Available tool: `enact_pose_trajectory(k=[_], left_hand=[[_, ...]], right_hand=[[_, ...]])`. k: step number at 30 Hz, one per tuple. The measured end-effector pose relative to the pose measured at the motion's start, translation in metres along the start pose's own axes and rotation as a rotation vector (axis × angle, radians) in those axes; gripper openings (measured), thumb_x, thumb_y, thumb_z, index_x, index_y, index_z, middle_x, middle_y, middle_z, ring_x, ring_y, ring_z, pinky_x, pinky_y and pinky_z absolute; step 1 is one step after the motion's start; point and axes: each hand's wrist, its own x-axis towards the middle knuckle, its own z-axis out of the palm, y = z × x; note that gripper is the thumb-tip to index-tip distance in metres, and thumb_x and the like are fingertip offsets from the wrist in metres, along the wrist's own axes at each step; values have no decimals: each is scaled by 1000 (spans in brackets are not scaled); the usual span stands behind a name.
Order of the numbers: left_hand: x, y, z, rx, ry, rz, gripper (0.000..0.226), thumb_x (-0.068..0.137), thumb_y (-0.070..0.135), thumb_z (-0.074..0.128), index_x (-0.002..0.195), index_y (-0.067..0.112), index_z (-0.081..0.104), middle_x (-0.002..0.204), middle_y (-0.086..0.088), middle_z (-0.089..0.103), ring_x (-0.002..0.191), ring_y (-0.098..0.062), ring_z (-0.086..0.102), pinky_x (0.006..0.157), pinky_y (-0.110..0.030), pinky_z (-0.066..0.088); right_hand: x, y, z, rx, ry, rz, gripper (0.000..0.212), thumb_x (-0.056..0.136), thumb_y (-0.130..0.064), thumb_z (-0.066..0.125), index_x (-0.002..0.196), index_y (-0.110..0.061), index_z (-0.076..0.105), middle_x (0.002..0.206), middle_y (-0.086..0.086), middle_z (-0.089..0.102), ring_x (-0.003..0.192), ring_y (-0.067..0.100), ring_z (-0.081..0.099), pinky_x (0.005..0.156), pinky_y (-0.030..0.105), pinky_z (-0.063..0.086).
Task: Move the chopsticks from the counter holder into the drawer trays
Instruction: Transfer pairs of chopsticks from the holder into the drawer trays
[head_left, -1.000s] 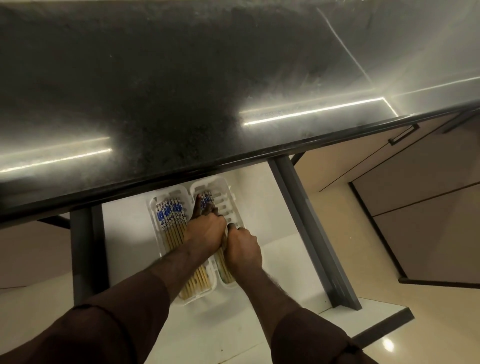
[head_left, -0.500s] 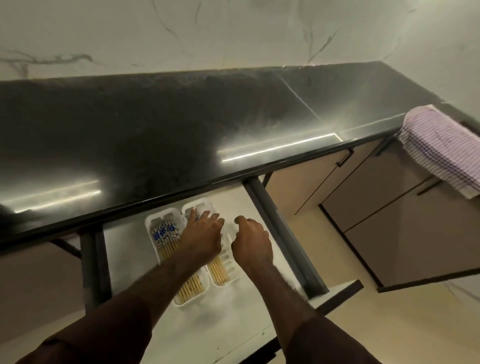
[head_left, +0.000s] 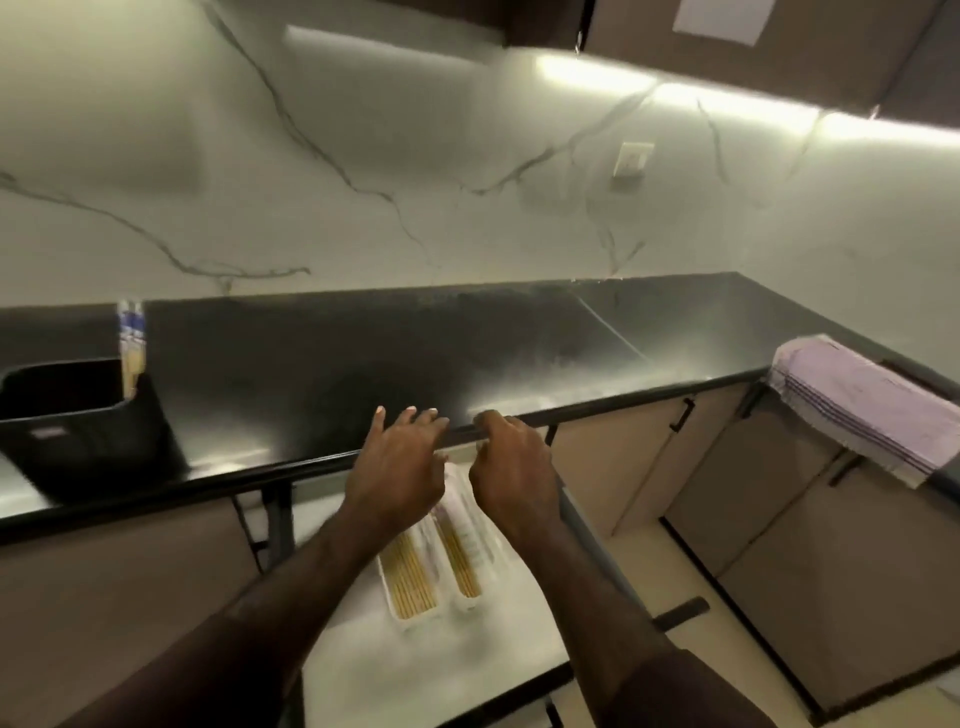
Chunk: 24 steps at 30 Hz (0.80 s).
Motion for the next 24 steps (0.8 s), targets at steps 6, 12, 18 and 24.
enact_pose_trajectory(k=[6, 12, 18, 24], left_hand=[[-23, -45, -87, 23, 179, -41, 51, 99, 25, 47, 147, 17, 36, 156, -3, 34, 146, -19, 25, 121, -44, 7], [-52, -121, -163, 20, 334, -34, 50, 97, 25, 50, 146, 17, 40, 154, -2, 37, 146, -18, 27, 120, -41, 4], [-83, -240, -234, 47, 399, -62, 49, 93, 23, 53, 141, 14, 47, 149, -3, 46, 141, -17, 35, 120, -39, 8], [-100, -331, -272, 78, 405, -77, 49, 93, 20, 57, 141, 14, 48, 148, -6, 47, 141, -18, 37, 120, -42, 12]], right_hand=[[6, -86, -26, 38, 56, -148, 34, 93, -14, 60, 127, -16, 59, 113, 4, 68, 95, 16, 66, 78, 27, 54], [14, -198, -18, 68, 117, -248, 34, 96, -15, 52, 129, -17, 59, 121, 7, 67, 107, 24, 65, 91, 40, 53], [14, -331, 27, 148, 180, -339, 32, 93, -12, 54, 124, -15, 63, 115, 7, 70, 101, 23, 67, 86, 35, 51], [19, -420, 81, 182, 137, -375, 35, 93, -10, 55, 127, -15, 61, 118, 6, 69, 102, 19, 67, 87, 34, 54]])
